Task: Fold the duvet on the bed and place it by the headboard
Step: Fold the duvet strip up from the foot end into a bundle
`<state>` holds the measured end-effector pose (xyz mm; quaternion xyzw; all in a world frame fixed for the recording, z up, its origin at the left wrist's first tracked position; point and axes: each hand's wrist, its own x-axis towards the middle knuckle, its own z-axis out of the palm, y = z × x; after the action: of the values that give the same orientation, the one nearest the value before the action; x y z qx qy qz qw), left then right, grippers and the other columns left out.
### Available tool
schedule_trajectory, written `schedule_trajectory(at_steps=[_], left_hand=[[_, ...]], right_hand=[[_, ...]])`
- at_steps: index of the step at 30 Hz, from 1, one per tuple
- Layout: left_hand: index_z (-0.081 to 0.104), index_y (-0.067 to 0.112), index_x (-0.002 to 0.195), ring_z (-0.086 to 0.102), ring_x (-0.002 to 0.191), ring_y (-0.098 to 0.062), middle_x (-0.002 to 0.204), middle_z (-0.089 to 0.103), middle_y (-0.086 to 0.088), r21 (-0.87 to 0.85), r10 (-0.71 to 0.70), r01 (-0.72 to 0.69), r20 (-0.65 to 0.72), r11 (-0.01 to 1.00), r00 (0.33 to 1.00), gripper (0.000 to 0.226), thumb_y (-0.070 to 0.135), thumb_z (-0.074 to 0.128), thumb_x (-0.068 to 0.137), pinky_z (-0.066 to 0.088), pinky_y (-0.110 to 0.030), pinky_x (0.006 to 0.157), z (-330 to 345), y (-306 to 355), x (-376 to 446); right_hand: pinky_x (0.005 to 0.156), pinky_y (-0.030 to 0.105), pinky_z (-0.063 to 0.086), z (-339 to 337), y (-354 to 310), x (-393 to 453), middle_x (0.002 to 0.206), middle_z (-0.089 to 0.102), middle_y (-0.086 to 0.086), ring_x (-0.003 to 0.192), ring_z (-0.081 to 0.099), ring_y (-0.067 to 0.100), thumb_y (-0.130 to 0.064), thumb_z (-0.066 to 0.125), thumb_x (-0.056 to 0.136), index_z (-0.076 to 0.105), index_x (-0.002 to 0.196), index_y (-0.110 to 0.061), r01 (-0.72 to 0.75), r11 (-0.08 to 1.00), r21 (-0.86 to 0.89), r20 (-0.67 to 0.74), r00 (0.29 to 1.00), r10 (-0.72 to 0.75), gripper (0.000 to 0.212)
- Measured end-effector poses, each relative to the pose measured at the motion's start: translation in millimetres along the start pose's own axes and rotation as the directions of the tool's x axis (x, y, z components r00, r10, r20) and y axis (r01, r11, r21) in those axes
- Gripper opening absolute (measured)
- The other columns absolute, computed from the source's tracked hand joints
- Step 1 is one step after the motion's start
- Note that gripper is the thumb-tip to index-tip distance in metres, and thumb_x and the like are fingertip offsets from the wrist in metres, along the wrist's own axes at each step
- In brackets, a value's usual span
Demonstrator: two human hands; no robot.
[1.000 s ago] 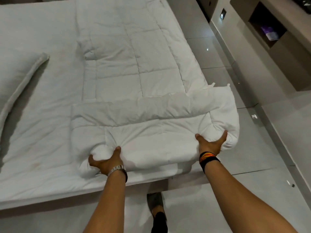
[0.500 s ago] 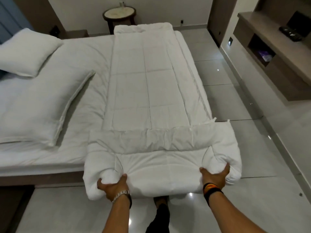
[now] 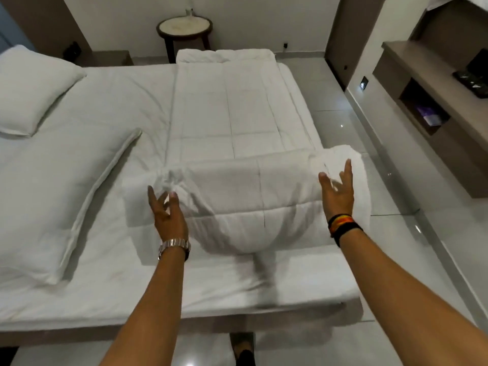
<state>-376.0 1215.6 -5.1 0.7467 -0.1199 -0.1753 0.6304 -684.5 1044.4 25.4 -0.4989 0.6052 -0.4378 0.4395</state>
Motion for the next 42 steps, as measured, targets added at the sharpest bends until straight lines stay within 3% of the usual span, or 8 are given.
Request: schedule_trajectory(at_steps=[3,5,9,15,22,25,33,42], left_hand=[[0.019,0.042,0.162,0.03,0.152,-0.031,0.17,0.025,-0.004,0.35,-0.073,0.069,-0.002,0.934,0.997,0.076,0.066,0.047,0.096,0.031,-0.051,0.12,12.0,-55.8,20.7],[0.006,0.05,0.161,0.0,0.158,-0.042,0.173,-0.01,-0.009,0.488,-0.251,0.236,-0.035,0.84,0.967,0.084,0.077,0.045,0.092,0.023,-0.066,0.118,19.9,-89.5,22.4],[-0.017,0.07,0.146,-0.01,0.154,-0.05,0.16,-0.043,-0.014,0.239,-0.546,0.556,-0.114,0.796,0.83,0.113,0.087,0.063,0.069,0.016,-0.074,0.115,51.7,-117.5,37.0],[-0.019,0.068,0.147,0.034,0.146,-0.046,0.165,-0.005,-0.029,0.019,-0.663,0.683,-0.219,0.73,0.716,0.152,0.071,0.092,0.043,0.039,-0.06,0.109,96.6,-120.3,82.3],[0.002,0.058,0.157,0.052,0.133,-0.03,0.158,0.042,-0.007,-0.045,-0.567,0.576,-0.25,0.816,0.785,0.138,0.032,0.098,0.062,0.036,-0.033,0.1,92.5,-138.8,78.7],[0.006,0.061,0.154,0.056,0.13,-0.03,0.157,0.044,-0.006,-0.059,-0.561,0.565,-0.245,0.823,0.791,0.132,0.025,0.097,0.065,0.037,-0.031,0.099,69.2,-133.6,52.7],[0.006,0.061,0.154,0.057,0.127,-0.038,0.15,0.048,-0.02,-0.046,-0.524,0.528,-0.222,0.848,0.822,0.13,0.023,0.096,0.067,0.042,-0.046,0.108,-18.5,-106.0,-48.5],[0.0,0.054,0.155,0.051,0.127,-0.05,0.15,0.035,-0.035,0.182,-0.607,0.654,-0.255,0.734,0.753,0.134,0.015,0.095,0.069,0.041,-0.06,0.105,-168.1,-116.5,-231.5]], right_hand=[[0.125,0.043,0.024,19.8,70.7,-1.4,0.17,0.024,0.011,0.155,0.025,0.028,-0.036,0.07,0.097,0.021,0.165,-0.028,-0.14,0.969,-0.202,-0.023,0.99,0.138,0.084],[0.125,0.045,0.022,34.2,108.6,-11.8,0.173,0.005,0.016,0.158,0.012,0.032,-0.049,0.069,0.094,0.013,0.164,-0.04,-0.326,0.922,-0.207,-0.057,0.945,0.321,0.09],[0.122,0.056,0.027,75.8,138.0,14.9,0.169,-0.024,0.015,0.159,0.0,0.037,-0.074,0.07,0.079,-0.011,0.157,-0.058,-0.465,0.88,-0.098,-0.165,0.88,0.446,0.113],[0.122,0.057,0.025,134.4,141.5,76.9,0.167,-0.013,0.025,0.158,0.004,0.037,-0.058,0.096,0.057,-0.012,0.159,-0.053,-0.494,0.869,0.003,-0.315,0.825,0.47,0.149],[0.106,0.05,0.041,141.1,162.2,76.1,0.16,0.022,0.027,0.137,0.045,0.044,-0.027,0.095,0.068,0.009,0.155,-0.06,-0.485,0.875,-0.015,-0.344,0.824,0.45,0.127],[0.106,0.041,0.039,118.5,162.7,50.4,0.155,0.039,0.021,0.137,0.047,0.038,-0.025,0.095,0.069,0.013,0.16,-0.05,-0.431,0.902,-0.02,-0.318,0.858,0.403,0.125],[0.112,0.05,0.038,39.6,132.3,-64.7,0.157,0.039,0.022,0.143,0.038,0.042,-0.021,0.094,0.073,0.015,0.161,-0.047,-0.429,0.901,0.059,-0.245,0.869,0.43,0.121],[0.109,0.06,0.041,-97.4,162.8,-289.0,0.16,0.026,0.032,0.133,0.046,0.053,-0.02,0.093,0.073,0.011,0.161,-0.048,-0.621,0.783,-0.032,-0.284,0.757,0.588,0.123]])
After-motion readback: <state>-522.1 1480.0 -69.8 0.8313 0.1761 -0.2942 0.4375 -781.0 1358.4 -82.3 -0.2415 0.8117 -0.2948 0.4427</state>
